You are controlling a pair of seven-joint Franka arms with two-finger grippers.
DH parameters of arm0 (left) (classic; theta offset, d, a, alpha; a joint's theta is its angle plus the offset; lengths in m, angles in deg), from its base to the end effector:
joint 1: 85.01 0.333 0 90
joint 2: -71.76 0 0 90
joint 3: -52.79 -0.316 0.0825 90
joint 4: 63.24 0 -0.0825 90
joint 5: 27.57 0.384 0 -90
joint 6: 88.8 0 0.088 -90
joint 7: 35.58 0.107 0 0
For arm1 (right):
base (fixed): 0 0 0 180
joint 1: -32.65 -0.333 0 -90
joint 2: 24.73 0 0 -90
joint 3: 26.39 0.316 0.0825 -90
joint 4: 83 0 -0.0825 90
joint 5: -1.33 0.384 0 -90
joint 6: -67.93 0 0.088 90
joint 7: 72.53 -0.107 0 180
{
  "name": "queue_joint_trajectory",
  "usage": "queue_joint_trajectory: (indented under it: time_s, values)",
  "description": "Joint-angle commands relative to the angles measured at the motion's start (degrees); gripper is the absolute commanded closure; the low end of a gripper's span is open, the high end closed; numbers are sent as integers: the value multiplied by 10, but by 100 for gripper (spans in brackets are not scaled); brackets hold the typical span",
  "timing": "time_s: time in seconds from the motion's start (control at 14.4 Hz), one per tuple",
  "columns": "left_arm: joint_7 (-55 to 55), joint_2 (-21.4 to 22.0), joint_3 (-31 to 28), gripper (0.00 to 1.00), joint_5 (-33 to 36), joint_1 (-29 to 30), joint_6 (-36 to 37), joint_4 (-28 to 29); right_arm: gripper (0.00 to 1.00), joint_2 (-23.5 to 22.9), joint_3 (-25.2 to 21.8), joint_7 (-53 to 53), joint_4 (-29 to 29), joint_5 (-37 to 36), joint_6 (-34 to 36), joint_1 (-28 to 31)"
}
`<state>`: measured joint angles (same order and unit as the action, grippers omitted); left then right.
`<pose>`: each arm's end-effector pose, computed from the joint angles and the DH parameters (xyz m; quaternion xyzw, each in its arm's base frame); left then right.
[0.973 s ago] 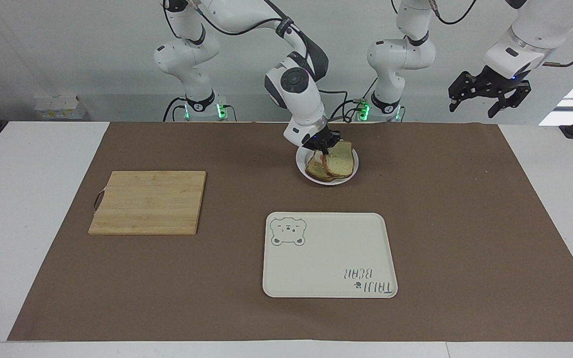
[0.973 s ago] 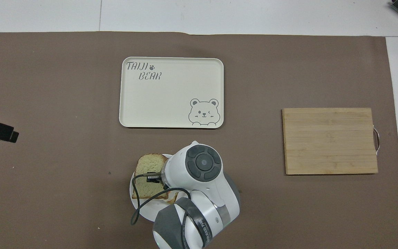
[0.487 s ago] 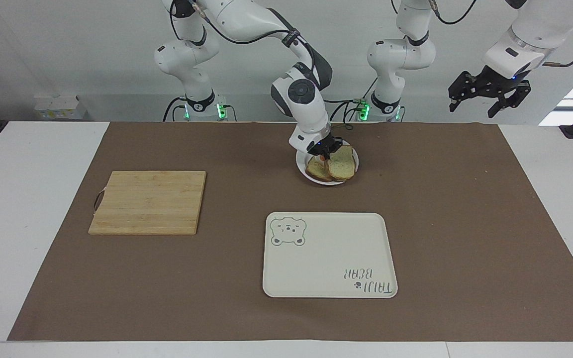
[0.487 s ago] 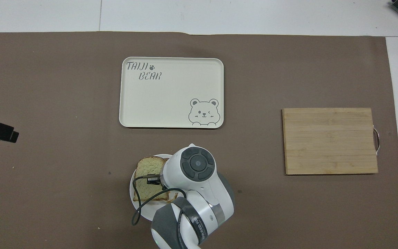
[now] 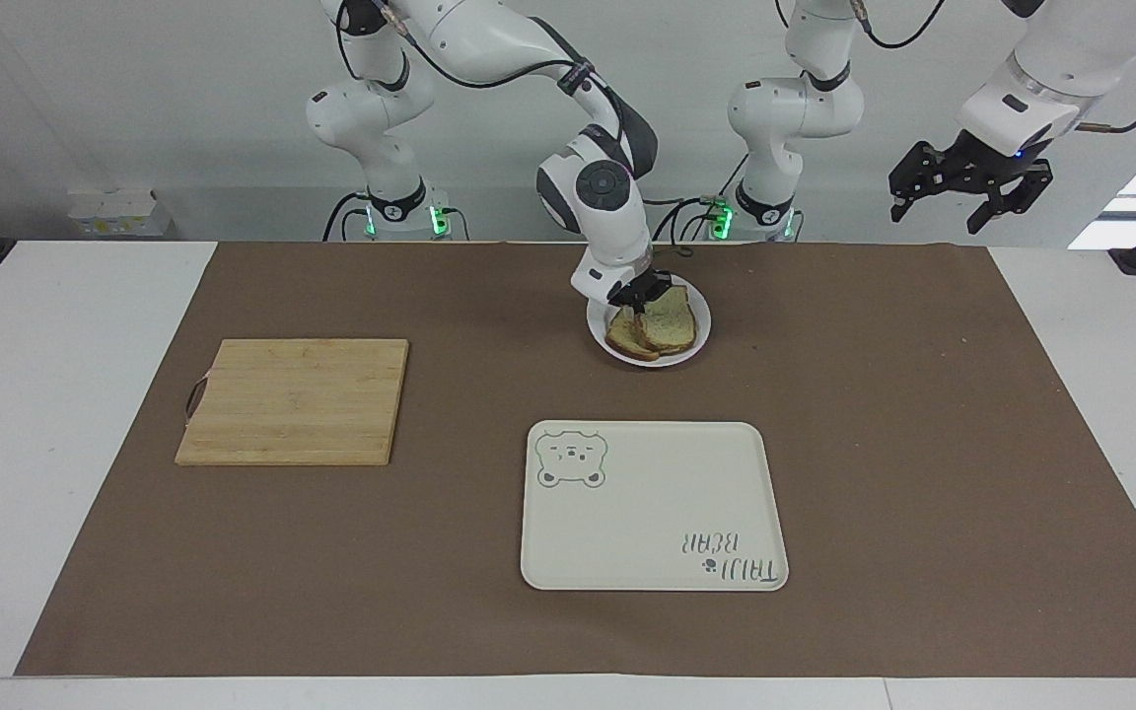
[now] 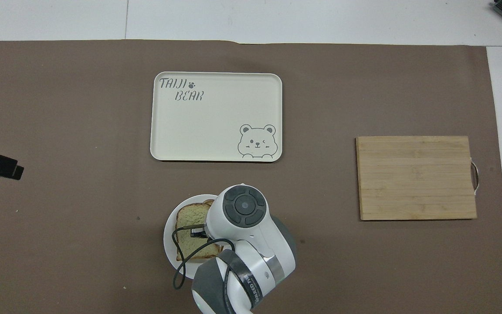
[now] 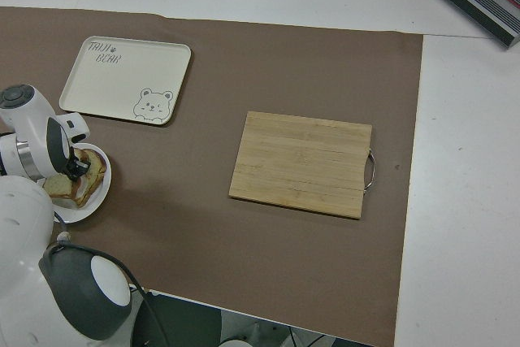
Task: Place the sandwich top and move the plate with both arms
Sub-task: 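Lower the bread onto the egg and open the right gripper, then withdraw the right gripper while the left gripper reaches toward the plate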
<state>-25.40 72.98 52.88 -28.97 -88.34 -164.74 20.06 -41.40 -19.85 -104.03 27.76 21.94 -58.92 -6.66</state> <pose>0.5197 -0.0341 0.6695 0.9912 -0.1205 -0.0528 0.0151 0.4209 0.4457 0.3394 -0.9872 -0.0133 0.1035 0.1205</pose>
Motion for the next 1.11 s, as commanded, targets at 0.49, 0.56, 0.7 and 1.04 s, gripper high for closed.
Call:
queue_joint_trajectory:
  time_s: [0.49, 0.56, 0.7, 1.04]
  values:
    - [-9, 12, 3, 0, 0, -5, 3, 12, 0, 44, -4, 15, -13, -14, 45, 49]
    - [-8, 12, 3, 0, 0, -6, 4, 12, 0, 62, -4, 15, -13, -16, 67, 71]
    - [-6, 12, 7, 0, 0, -7, 7, 13, 0, 101, -4, 35, -19, -42, 118, 113]
    - [-2, 26, 7, 0, -37, -4, 23, 36, 0, 139, -5, 133, -74, -52, 235, 226]
